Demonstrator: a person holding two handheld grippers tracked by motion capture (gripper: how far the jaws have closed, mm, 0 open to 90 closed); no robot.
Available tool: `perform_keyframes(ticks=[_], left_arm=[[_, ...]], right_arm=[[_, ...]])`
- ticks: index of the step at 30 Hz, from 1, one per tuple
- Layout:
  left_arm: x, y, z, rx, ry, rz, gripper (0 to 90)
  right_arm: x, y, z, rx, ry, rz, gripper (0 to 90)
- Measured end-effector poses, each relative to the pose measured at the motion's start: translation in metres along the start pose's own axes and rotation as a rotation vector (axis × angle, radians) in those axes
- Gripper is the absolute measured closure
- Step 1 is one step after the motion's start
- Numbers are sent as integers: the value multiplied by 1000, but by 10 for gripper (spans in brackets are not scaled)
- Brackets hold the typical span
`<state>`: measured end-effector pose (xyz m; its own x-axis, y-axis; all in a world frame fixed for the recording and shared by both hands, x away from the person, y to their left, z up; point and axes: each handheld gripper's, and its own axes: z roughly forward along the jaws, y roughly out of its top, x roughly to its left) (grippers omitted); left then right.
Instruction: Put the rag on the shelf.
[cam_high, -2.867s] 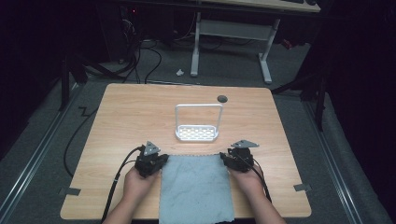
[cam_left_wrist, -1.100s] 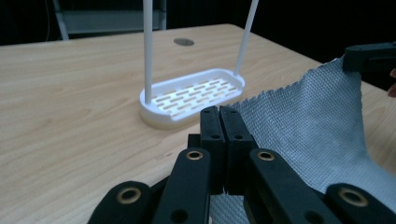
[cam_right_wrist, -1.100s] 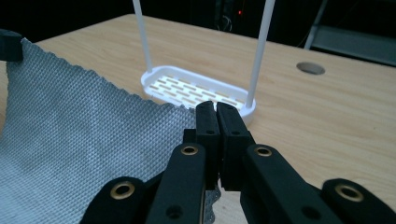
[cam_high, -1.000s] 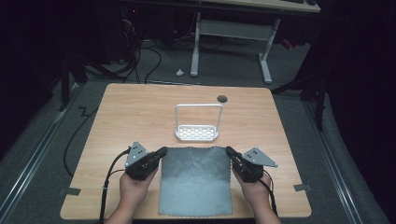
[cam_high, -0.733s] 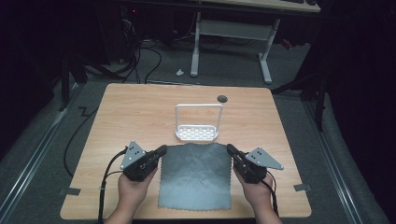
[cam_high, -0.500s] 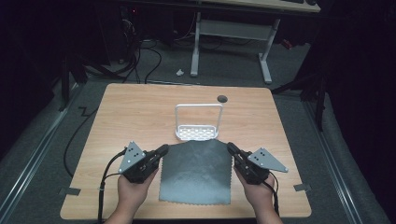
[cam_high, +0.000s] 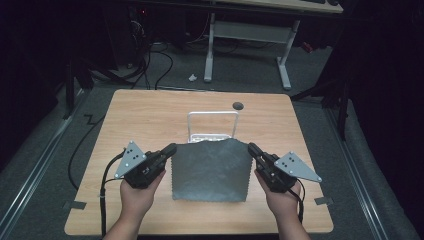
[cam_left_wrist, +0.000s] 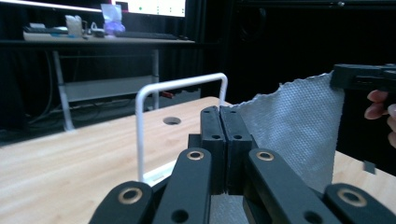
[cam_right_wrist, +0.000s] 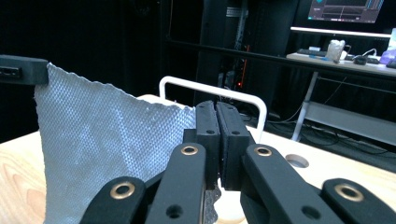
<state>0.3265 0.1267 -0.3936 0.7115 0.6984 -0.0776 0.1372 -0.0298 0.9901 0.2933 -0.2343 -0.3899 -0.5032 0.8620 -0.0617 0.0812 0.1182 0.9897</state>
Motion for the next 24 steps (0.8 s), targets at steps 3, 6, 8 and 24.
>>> perform_keyframes(ticks=[3,6,8,24], left_arm=[[4,11,4,-4,14,15,896],[8,23,10,-6,29,37,896],[10,28,14,-7,40,49,896],[36,52,54,10,112,71,896]], right_arm=[[-6,7,5,-2,-6,-6,896],[-14,13,10,-5,-6,13,897],[-19,16,15,-3,-8,19,897],[-47,38,53,-8,-72,20,898]])
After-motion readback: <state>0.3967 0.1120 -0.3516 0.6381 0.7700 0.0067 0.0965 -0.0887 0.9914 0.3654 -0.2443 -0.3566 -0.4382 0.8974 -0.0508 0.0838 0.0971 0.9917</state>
